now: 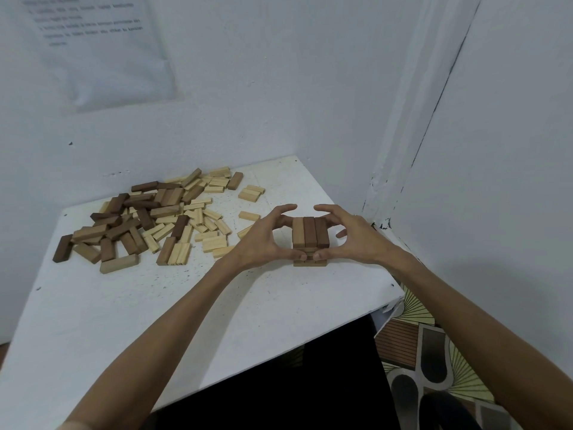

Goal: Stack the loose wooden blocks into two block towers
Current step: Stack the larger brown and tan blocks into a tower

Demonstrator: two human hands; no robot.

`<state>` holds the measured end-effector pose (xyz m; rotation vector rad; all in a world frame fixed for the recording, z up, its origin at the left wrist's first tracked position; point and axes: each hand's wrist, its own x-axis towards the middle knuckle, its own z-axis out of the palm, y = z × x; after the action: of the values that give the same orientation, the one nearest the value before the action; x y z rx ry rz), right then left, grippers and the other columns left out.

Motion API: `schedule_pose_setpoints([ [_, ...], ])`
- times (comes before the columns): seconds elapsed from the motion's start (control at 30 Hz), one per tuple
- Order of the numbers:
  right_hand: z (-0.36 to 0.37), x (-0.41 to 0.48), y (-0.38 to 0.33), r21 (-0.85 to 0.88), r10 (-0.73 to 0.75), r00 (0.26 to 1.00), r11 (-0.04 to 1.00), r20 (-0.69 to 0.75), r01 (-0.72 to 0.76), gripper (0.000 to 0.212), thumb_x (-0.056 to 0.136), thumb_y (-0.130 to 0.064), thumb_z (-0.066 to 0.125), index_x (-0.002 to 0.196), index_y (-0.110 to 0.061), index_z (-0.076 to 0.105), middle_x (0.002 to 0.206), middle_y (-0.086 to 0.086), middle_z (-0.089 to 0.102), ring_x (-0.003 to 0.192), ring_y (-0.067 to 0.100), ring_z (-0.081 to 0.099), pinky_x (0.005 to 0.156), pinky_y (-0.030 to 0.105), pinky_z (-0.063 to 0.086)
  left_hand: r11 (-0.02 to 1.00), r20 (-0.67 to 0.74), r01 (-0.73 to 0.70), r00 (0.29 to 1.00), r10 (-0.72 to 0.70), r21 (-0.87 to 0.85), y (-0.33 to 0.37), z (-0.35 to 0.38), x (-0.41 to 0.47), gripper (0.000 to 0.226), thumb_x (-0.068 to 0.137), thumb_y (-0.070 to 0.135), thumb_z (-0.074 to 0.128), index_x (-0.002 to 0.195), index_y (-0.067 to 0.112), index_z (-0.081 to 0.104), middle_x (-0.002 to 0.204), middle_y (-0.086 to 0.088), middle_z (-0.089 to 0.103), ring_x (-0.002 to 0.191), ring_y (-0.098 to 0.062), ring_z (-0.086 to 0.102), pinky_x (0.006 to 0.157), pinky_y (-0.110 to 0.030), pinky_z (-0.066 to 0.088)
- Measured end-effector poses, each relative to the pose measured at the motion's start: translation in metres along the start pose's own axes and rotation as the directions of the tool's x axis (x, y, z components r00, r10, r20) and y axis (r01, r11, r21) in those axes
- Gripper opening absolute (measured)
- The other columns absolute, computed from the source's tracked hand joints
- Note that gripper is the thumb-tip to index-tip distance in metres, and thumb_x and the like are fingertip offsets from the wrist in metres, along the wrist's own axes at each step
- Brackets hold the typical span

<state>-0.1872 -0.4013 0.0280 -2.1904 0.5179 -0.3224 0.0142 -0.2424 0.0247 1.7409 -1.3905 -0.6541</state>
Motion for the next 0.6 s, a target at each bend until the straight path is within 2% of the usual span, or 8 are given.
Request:
schedule_pose_setpoints([
  [0.1,-0.0018,-0.0016,-0.0032,0.000,-0.006,1.000,1.000,-0.003,0.006,0.102,0.067,-0.040,0.096,0.152,-0.036,0.040,0.135,-0.019,0.061,0.125,-0.007,0.054,0.094,0.023,0.047,0.999,0.004,-0.036,0.999,0.036,-0.022,0.0032,0.0001,-0.0001,0.107,0.063,0.041,0.097,0.152,0.026,0.039,0.132,0.016,0.067,0.129,-0.001,0.056,0.115,-0.033,0.038],
  [0.23,-0.0046,-0.0029,-0.0034,0.027,-0.015,0.999,0.999,-0.043,0.016,0.093,0.071,-0.035,0.095,0.149,-0.035,0.044,0.133,-0.017,0.065,0.125,0.001,0.058,0.094,0.030,0.050,0.998,-0.010,-0.050,0.999,0.050,-0.023,0.0077,0.0007,0.0006,0.098,0.069,0.029,0.096,0.150,0.022,0.042,0.129,0.015,0.069,0.127,-0.003,0.058,0.111,-0.029,0.038],
  [0.37,-0.0036,-0.0035,-0.0042,0.046,-0.008,0.997,0.999,-0.075,0.011,0.089,0.071,-0.032,0.096,0.146,-0.035,0.048,0.129,-0.015,0.067,0.122,0.002,0.060,0.095,0.033,0.052,0.999,-0.024,-0.049,0.999,0.048,-0.020,0.0089,0.0020,0.0011,0.095,0.069,0.030,0.096,0.148,0.022,0.044,0.127,0.013,0.070,0.127,-0.004,0.060,0.117,-0.037,0.039],
  [0.47,-0.0033,-0.0047,-0.0062,0.048,-0.012,0.997,0.999,-0.079,0.016,0.089,0.071,-0.034,0.096,0.146,-0.036,0.049,0.129,-0.016,0.067,0.122,0.002,0.060,0.095,0.032,0.053,0.999,-0.020,-0.048,0.999,0.048,-0.025,0.0088,0.0027,0.0010,0.097,0.067,0.040,0.094,0.148,0.024,0.044,0.127,0.014,0.070,0.127,-0.004,0.060,0.117,-0.042,0.040],
  [0.6,-0.0032,-0.0062,-0.0077,0.042,-0.016,0.997,0.999,-0.082,0.019,0.088,0.071,-0.036,0.095,0.145,-0.038,0.049,0.129,-0.017,0.067,0.121,0.002,0.061,0.095,0.033,0.053,0.998,-0.022,-0.045,0.999,0.044,-0.044,0.0102,0.0033,0.0006,0.099,0.064,0.045,0.092,0.148,0.023,0.044,0.125,0.012,0.070,0.126,-0.005,0.061,0.117,-0.043,0.041],
])
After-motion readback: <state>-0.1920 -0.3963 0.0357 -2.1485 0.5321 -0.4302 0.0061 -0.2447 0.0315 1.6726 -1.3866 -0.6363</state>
